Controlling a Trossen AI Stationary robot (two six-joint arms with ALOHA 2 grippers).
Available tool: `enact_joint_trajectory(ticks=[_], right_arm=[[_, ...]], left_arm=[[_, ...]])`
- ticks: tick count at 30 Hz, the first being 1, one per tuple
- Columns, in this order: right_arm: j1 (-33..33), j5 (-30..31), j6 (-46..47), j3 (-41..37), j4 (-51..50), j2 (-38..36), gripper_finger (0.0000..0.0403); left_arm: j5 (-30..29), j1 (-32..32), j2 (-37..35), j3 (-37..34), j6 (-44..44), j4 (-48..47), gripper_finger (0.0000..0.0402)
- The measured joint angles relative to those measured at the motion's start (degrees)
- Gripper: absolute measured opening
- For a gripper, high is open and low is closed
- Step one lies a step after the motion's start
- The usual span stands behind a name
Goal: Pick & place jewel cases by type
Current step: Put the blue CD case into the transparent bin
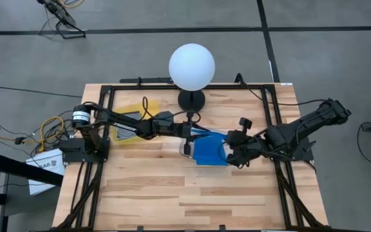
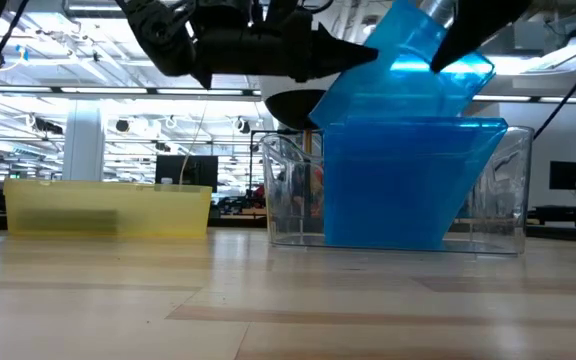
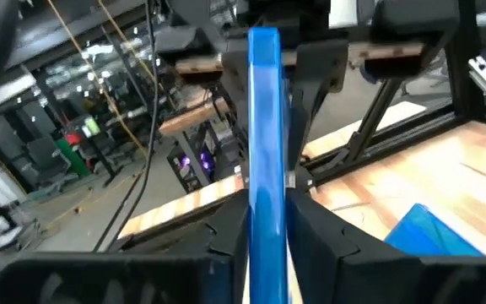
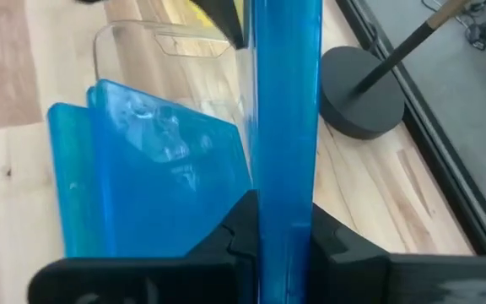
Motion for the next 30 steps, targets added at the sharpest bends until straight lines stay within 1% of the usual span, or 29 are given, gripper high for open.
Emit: enact_joint_trajectory(ticks=[6, 10, 13, 15, 18, 20, 25, 30], right_arm=[[1.4, -1.8, 0.3, 4.8, -4.7, 0.0, 0.0024], [1.7, -4.0, 0.3, 9.3, -9.7, 2.0, 0.0024], [1.7, -7.7, 0.2, 14.7, -16.3, 5.8, 0.0024], [1.4, -9.3, 0.1, 19.3, -22.3, 9.8, 0.0024], [1.1, -10.4, 0.1, 27.0, -32.3, 16.0, 0.0024], [1.0, -10.2, 0.0, 32.2, -36.5, 19.9, 0.0025], [1.0, -11.3, -2.3, 41.5, -36.7, 24.8, 0.0025], [-0.2, -11.6, 1.9, 46.5, -36.7, 28.8, 0.0025]], left_arm=[[-3.8, -0.8, -5.6, 0.0, 0.3, -8.3, 0.0112], [-5.1, -1.4, -10.1, 0.0, 0.1, -16.5, 0.0141], [-5.7, -2.0, -14.1, -0.1, 0.1, -23.7, 0.0156], [-6.3, -2.3, -16.5, -0.1, -0.1, -29.0, 0.0162], [-8.9, -3.1, -19.1, -0.1, -2.2, -34.3, 0.0166], [-10.9, -3.5, -20.7, -0.1, -3.3, -37.4, 0.0166], [-16.5, -4.2, -21.6, -0.1, -5.6, -42.3, 0.0166], [-21.3, -4.9, -22.1, -0.1, -8.6, -49.1, 0.0166]])
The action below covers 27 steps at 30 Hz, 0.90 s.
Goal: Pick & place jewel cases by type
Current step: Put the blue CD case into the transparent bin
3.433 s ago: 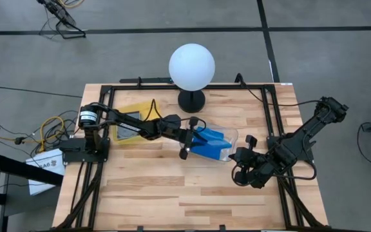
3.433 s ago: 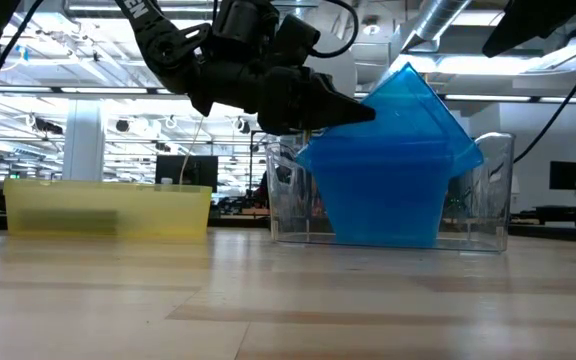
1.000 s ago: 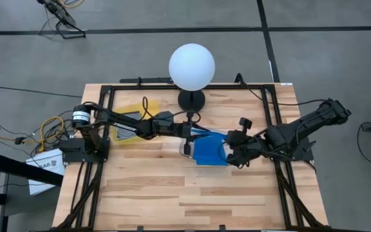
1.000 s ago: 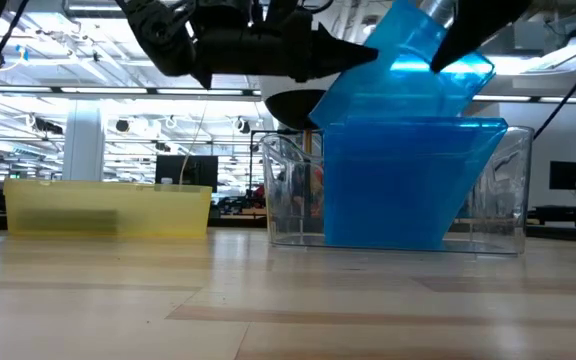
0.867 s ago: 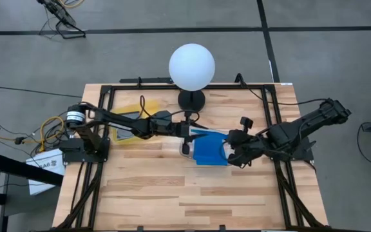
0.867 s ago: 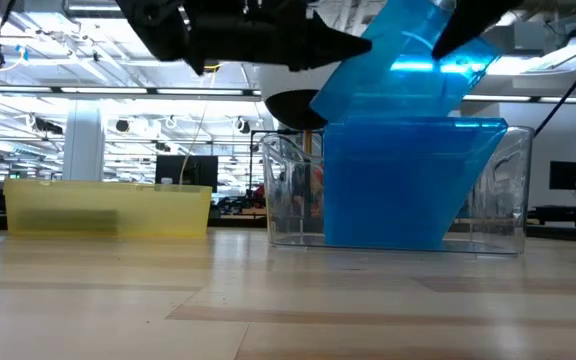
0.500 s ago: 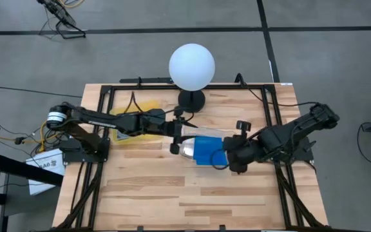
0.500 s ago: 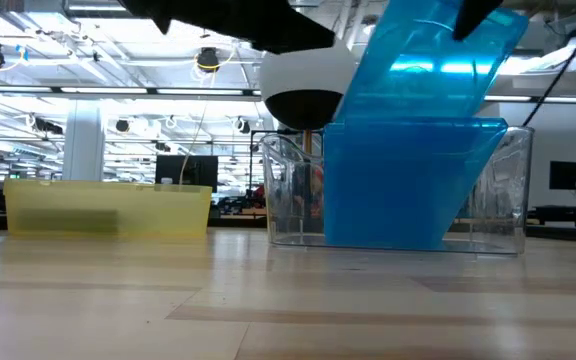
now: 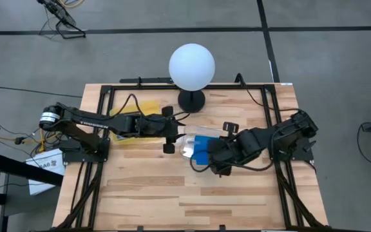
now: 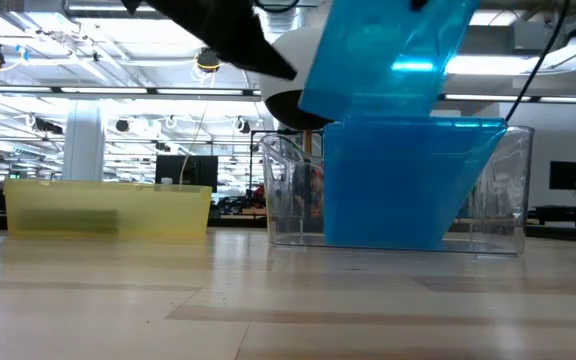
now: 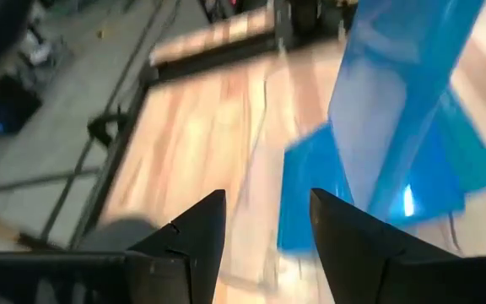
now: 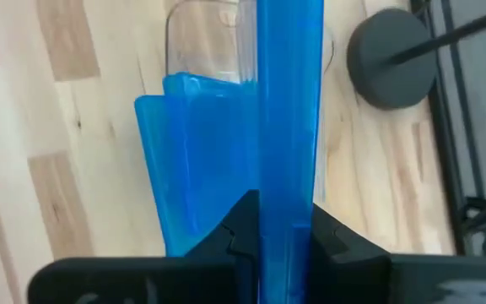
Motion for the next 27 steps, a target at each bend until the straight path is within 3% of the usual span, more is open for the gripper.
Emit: enact_joint_trajectory(ticks=[10, 23, 27], right_arm=[[-2.2, -4.2, 1.6, -0.1, -0.2, 5.2, 0.0025], [-3.8, -6.0, 3.2, -3.1, -0.1, 7.6, 0.0025], [-4.1, -6.0, 4.7, -5.0, 0.0, 7.6, 0.0046]], left_arm=[[-2.1, -2.4, -3.0, 0.0, -4.5, -12.0, 0.0166], [-4.3, -4.5, -3.6, 0.0, -8.4, -16.3, 0.0166], [-4.4, -4.5, -3.6, 0.0, -8.7, -16.4, 0.0166]])
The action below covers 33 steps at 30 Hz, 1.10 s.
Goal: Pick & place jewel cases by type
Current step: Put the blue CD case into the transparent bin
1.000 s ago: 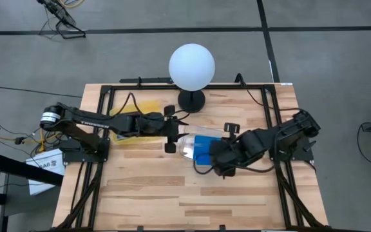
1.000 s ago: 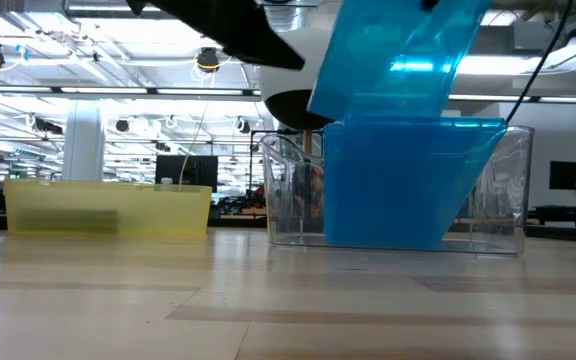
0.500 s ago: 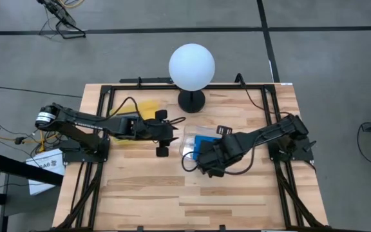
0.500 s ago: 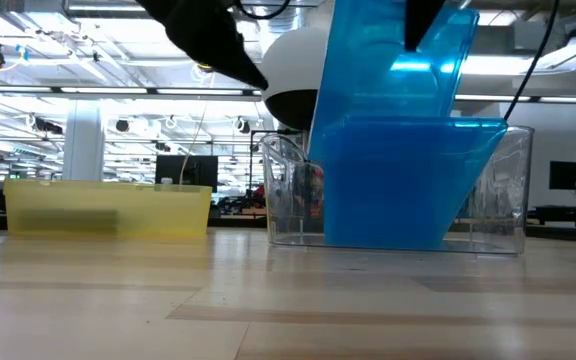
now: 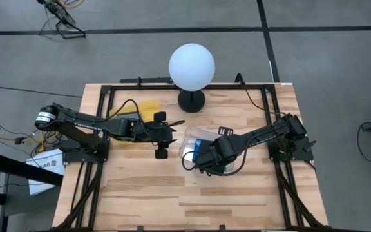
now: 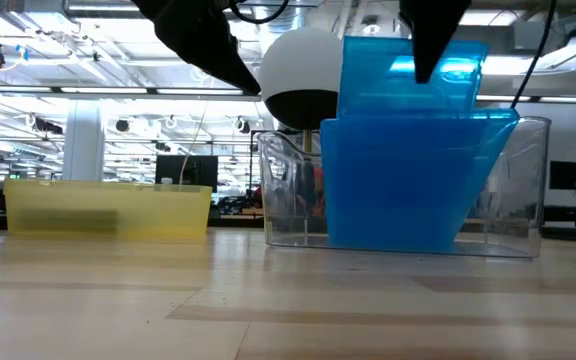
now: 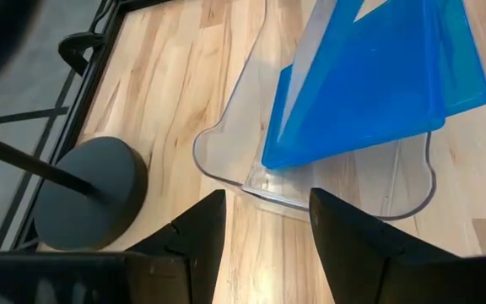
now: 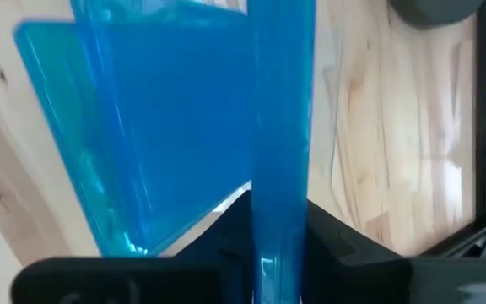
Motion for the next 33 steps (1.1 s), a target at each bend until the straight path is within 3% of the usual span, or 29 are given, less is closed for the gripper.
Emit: enact_joint_trajectory(ticks=[16, 33], right_arm=[[0.3, -2.9, 1.2, -2.5, 0.0, 0.0, 0.0074], [0.3, -2.9, 0.9, -2.5, 1.8, 0.0, 0.0256]], left_arm=[[0.0, 0.0, 0.0, 0.0, -0.6, 0.0, 0.0166], [0.0, 0.0, 0.0, 0.0, -1.9, 0.0, 0.0166]])
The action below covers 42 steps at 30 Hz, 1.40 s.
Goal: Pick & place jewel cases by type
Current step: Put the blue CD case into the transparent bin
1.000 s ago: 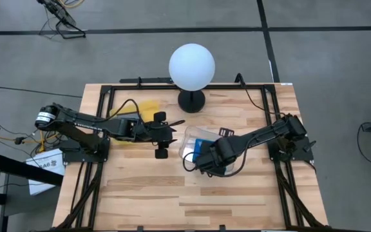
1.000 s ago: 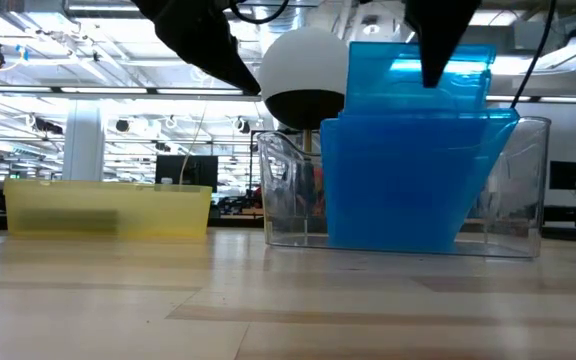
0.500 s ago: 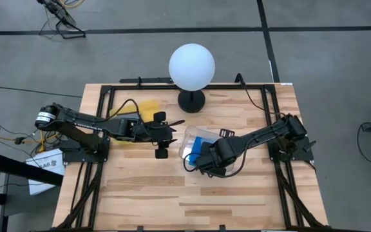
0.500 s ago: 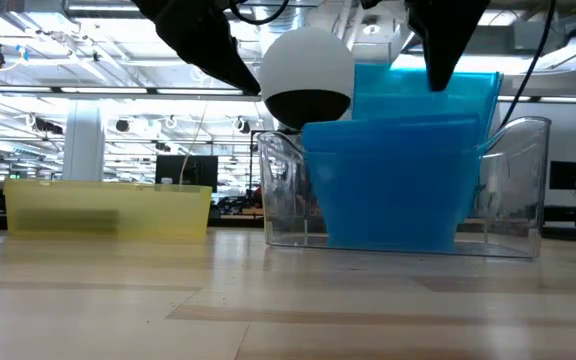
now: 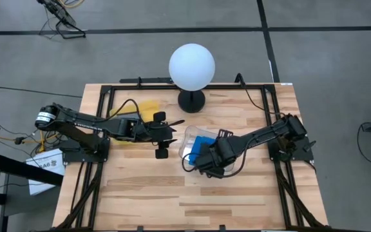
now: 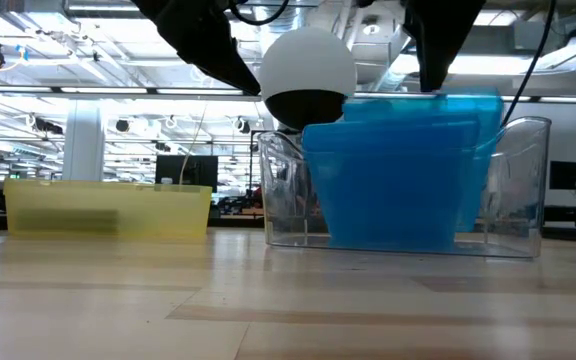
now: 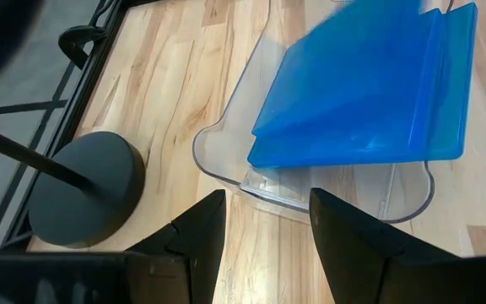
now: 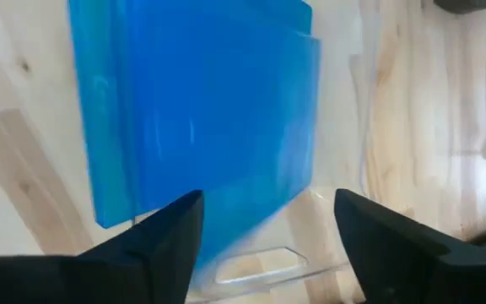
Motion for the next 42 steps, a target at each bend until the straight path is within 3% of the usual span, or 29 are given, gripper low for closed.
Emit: enact_joint_trajectory(ticks=[10, 16, 20, 27, 42], right_arm=[[0.3, -7.4, -3.1, 0.1, 6.8, -1.4, 0.0268], [1.5, -7.5, -0.4, 0.1, 1.6, -3.1, 0.0259], [1.4, -7.8, 2.0, -0.3, -1.7, -3.2, 0.0202], [2.2, -13.2, 2.4, -4.1, -1.9, -3.2, 0.0020], [2.4, -16.4, 3.9, -11.4, 2.5, -3.1, 0.0002]], left_arm=[[0.1, 0.0, 0.0, 0.0, -0.4, 0.5, 0.0166], [0.2, -0.3, 0.0, 0.0, -0.4, 0.5, 0.0166], [0.2, -0.5, 0.0, 0.0, -0.7, 0.5, 0.0166], [0.2, -0.5, 0.0, 0.0, -1.0, 0.4, 0.0166], [0.2, -0.5, 0.0, 0.0, -1.0, 0.4, 0.0166]])
